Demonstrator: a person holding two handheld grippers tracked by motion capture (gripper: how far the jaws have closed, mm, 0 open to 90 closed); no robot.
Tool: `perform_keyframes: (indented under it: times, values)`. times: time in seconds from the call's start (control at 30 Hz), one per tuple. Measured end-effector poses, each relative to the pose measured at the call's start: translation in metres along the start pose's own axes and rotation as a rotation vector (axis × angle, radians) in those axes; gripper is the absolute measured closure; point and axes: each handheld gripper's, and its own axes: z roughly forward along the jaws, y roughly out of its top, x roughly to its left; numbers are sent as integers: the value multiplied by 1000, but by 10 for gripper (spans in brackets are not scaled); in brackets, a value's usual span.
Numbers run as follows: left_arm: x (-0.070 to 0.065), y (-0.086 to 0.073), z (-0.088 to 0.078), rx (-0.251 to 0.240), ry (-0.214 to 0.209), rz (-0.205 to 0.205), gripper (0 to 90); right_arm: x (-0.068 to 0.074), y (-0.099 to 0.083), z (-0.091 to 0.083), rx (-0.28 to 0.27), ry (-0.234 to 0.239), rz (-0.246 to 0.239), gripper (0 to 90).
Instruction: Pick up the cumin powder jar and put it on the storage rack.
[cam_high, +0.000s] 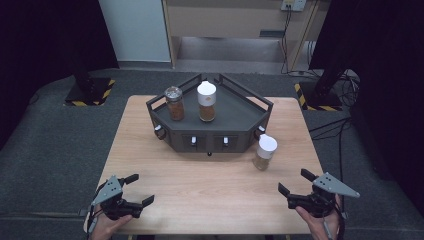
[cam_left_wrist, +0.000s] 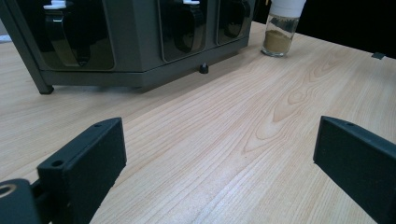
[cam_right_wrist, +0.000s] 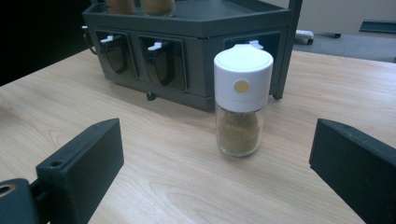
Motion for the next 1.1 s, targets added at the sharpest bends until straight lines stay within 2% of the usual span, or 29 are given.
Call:
perform_keyframes:
  times: [0.27,0.67,0.87,1.1]
  values:
    - [0,0,0,1,0,-1,14,-2,18,15,18,-7,-4,31]
    - [0,0,0,2,0,-1,14,-5,37,50,47,-7,-1,43]
    - [0,0,0,2,0,-2,14,-4,44,70,68,-33,-13,49]
    - [0,0,0,3,-1,0,14,-8,48,95,97,-60,1,56]
